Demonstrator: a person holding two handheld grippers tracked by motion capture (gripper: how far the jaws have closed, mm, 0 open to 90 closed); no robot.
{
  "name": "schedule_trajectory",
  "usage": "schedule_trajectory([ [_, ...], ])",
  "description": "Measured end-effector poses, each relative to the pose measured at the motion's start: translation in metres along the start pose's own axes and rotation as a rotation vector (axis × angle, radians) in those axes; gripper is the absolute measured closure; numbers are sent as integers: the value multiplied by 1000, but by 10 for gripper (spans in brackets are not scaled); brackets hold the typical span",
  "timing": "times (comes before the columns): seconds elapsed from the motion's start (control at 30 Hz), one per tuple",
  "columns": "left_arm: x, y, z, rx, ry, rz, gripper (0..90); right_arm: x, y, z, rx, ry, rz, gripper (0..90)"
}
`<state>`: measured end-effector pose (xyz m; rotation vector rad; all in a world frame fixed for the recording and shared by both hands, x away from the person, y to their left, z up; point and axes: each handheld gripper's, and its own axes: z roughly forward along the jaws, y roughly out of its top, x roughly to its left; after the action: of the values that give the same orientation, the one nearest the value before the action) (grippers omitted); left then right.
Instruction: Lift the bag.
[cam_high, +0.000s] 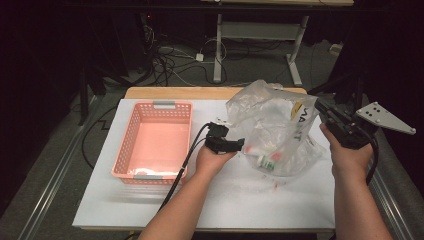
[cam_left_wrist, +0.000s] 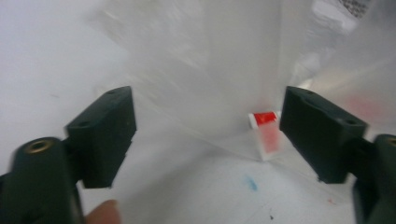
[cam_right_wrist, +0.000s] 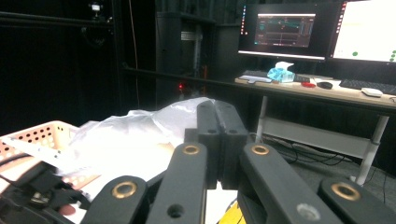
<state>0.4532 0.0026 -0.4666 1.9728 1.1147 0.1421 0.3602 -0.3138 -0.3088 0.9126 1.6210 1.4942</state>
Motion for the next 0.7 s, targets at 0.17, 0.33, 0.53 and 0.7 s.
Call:
schedule_trajectory([
  [0.17, -8, -8, 18, 39, -86, 14, 523, -2, -7, 1, 10, 7, 7, 900],
  [0.33, -16, -7, 19, 51, -113, 52, 880, -1, -11, 1, 17, 13, 8, 900],
  [0.53, -32, 5, -15, -86, -71, 89, 886, -1, -10, 0, 16, 10, 6, 900],
  [0.7, -43, 27, -51, -201, -75, 171, 886, 0, -4, 2, 7, 11, -1, 900],
])
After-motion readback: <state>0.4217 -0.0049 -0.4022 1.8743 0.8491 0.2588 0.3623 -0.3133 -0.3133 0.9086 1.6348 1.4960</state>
